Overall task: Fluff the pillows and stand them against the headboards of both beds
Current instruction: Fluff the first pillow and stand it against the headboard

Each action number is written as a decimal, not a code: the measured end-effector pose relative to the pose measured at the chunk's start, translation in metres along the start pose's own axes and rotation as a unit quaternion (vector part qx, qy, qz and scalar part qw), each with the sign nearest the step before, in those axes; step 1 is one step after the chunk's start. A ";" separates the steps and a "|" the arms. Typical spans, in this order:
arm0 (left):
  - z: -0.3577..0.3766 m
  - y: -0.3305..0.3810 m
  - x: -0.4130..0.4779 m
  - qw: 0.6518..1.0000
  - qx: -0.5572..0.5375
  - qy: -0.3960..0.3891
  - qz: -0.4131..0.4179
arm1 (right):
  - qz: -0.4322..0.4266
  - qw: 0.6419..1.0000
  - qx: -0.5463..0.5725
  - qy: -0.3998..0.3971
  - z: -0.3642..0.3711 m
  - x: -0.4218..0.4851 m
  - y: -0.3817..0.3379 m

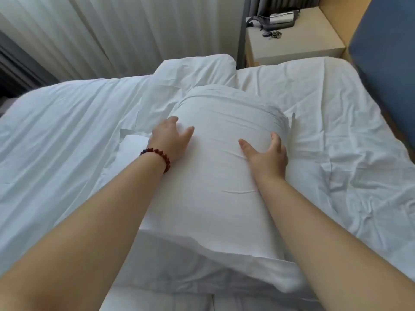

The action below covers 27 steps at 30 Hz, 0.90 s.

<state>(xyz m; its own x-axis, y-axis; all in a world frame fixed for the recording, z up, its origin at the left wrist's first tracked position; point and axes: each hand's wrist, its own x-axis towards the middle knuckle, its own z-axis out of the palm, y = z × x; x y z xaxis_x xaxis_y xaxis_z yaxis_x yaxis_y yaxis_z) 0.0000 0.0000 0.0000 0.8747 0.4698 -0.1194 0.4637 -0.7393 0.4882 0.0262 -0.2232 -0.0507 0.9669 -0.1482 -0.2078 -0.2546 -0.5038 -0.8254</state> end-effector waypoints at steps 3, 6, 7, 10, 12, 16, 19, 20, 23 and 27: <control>0.000 -0.006 0.032 0.995 0.064 -0.065 -0.050 | 0.036 0.999 -0.029 0.005 0.009 0.012 -0.003; -0.003 -0.015 0.055 0.985 0.010 -0.118 -0.122 | 0.084 0.995 -0.048 0.007 0.014 0.027 -0.004; -0.004 -0.021 0.061 0.982 -0.011 -0.132 -0.136 | 0.098 0.994 -0.048 0.008 0.014 0.032 -0.002; -0.008 -0.036 0.068 0.972 -0.066 -0.155 -0.166 | 0.150 0.988 -0.034 -0.005 0.015 0.035 0.005; -0.006 -0.041 0.064 0.970 -0.085 -0.153 -0.171 | 0.185 0.982 -0.029 -0.017 0.015 0.032 0.007; -0.002 -0.042 0.053 0.979 -0.066 -0.124 -0.148 | 0.206 0.978 -0.004 -0.027 0.006 0.023 0.011; -0.006 -0.040 0.035 0.985 -0.066 -0.095 -0.127 | 0.216 0.976 0.023 -0.017 -0.005 0.007 0.018; -0.008 -0.042 0.027 0.986 -0.075 -0.087 -0.122 | 0.219 0.975 0.035 -0.012 -0.008 -0.001 0.021; -0.014 -0.052 -0.005 0.986 -0.109 -0.065 -0.104 | 0.208 0.976 0.056 0.005 -0.016 -0.030 0.030; -0.018 -0.067 -0.056 0.985 -0.153 -0.038 -0.072 | 0.159 0.985 0.067 0.022 -0.031 -0.073 0.043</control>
<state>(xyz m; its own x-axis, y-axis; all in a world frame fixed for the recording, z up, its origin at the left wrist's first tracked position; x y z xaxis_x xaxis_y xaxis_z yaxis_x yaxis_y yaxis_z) -0.0829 0.0316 -0.0098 0.8168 0.5128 -0.2643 0.5289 -0.4827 0.6981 -0.0559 -0.2602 -0.0553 0.8364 -0.3185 -0.4461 -0.5367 -0.3103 -0.7847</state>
